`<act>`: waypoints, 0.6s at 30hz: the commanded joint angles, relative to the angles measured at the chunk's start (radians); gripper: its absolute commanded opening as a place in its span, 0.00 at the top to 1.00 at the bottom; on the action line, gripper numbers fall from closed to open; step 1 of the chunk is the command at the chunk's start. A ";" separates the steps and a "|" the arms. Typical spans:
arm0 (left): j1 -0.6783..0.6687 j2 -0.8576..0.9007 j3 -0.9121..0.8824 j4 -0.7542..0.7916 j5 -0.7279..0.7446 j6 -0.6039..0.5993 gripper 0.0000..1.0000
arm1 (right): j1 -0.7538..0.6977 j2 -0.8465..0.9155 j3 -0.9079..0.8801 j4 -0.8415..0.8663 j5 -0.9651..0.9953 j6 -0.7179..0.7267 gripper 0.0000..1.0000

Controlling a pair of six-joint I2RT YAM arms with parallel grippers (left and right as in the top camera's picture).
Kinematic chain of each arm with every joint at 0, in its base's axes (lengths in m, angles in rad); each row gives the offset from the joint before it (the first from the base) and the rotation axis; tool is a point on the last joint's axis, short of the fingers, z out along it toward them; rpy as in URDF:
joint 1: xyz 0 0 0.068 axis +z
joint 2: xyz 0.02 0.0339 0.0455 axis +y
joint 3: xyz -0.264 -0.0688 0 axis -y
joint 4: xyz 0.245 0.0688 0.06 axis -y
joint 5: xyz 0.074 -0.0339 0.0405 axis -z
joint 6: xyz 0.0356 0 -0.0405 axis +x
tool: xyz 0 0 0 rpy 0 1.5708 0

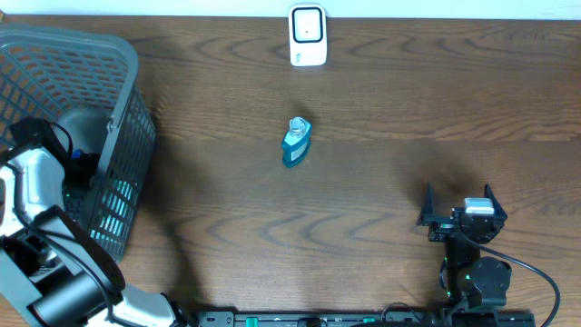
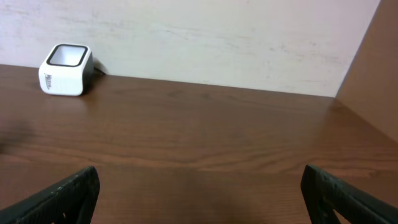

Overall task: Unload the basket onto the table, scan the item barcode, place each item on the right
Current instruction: 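Return the left gripper to the basket and grasp the mint tissue pack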

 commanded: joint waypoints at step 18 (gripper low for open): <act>0.033 0.065 0.199 -0.201 -0.012 0.095 0.88 | 0.008 -0.006 -0.001 -0.004 0.005 -0.013 0.01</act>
